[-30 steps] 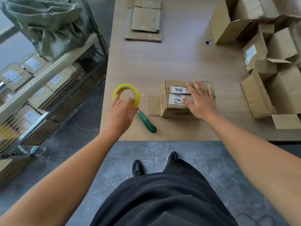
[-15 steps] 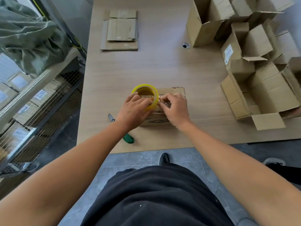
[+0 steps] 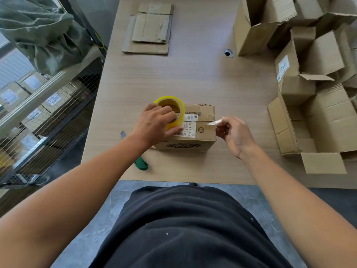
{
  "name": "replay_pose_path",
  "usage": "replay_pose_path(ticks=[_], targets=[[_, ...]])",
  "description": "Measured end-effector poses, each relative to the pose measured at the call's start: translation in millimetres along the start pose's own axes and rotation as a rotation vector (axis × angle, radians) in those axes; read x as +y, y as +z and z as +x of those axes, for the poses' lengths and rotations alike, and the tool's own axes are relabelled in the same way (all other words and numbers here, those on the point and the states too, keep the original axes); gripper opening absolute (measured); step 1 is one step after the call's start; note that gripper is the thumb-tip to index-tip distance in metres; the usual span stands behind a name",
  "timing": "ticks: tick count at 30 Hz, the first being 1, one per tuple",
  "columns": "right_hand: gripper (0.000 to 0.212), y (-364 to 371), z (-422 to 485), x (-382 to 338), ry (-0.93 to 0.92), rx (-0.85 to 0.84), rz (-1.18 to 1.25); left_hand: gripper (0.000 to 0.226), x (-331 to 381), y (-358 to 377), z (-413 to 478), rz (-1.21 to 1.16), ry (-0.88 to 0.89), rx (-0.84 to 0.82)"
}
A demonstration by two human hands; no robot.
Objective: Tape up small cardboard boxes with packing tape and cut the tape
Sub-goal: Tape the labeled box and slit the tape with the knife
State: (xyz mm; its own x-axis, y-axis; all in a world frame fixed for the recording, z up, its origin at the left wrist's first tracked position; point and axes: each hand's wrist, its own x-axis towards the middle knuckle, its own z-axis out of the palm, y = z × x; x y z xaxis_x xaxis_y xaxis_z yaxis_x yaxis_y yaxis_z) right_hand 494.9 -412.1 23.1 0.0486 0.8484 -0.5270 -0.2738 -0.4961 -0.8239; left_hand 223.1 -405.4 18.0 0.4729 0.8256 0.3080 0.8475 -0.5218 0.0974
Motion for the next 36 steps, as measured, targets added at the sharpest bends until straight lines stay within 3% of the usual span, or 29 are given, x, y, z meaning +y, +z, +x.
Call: replay_pose_path(ticks=[8,10,11,13,15,16,18,20,24,30,36], targets=[[0.017,1.5,23.6,18.8,0.147,-0.021,-0.067,0.037,-2.2,10.2,-0.3,0.038,0.016,0.039],[0.010,1.9,27.0,17.9,0.170,0.029,-0.308,0.036,-0.3,10.2,-2.4,0.035,0.012,0.045],[0.013,1.7,26.9,18.5,0.099,0.098,-0.524,0.036,0.3,9.7,-3.6,0.033,0.014,0.043],[0.030,7.5,20.8,17.2,-0.364,0.256,-0.825,0.037,1.7,8.2,-3.2,0.020,0.014,0.021],[0.041,25.4,13.3,15.3,-0.830,0.099,-0.913,0.037,5.0,3.4,2.3,0.000,0.020,-0.005],[0.046,35.1,12.2,15.9,-0.884,-0.057,-1.015,0.037,5.4,-0.7,6.3,-0.003,0.033,-0.012],[0.056,45.5,15.8,20.4,-0.736,-0.208,-1.317,0.039,3.6,-13.4,12.8,-0.029,0.099,-0.013],[0.066,46.1,22.2,24.0,-0.634,-0.166,-1.459,0.043,-0.2,-31.7,20.4,-0.115,0.156,-0.072],[0.074,49.2,23.2,24.7,-0.630,-0.161,-1.480,0.051,-27.9,-76.6,45.1,-0.179,0.068,-0.293],[0.072,58.3,25.4,26.4,-0.564,-0.080,-1.619,0.041,-110.9,-82.7,33.1,-0.087,-0.086,-0.600],[0.072,63.9,28.2,22.1,-0.496,-0.055,-1.720,0.056,-134.1,-32.8,36.8,-0.189,-0.148,-0.626]])
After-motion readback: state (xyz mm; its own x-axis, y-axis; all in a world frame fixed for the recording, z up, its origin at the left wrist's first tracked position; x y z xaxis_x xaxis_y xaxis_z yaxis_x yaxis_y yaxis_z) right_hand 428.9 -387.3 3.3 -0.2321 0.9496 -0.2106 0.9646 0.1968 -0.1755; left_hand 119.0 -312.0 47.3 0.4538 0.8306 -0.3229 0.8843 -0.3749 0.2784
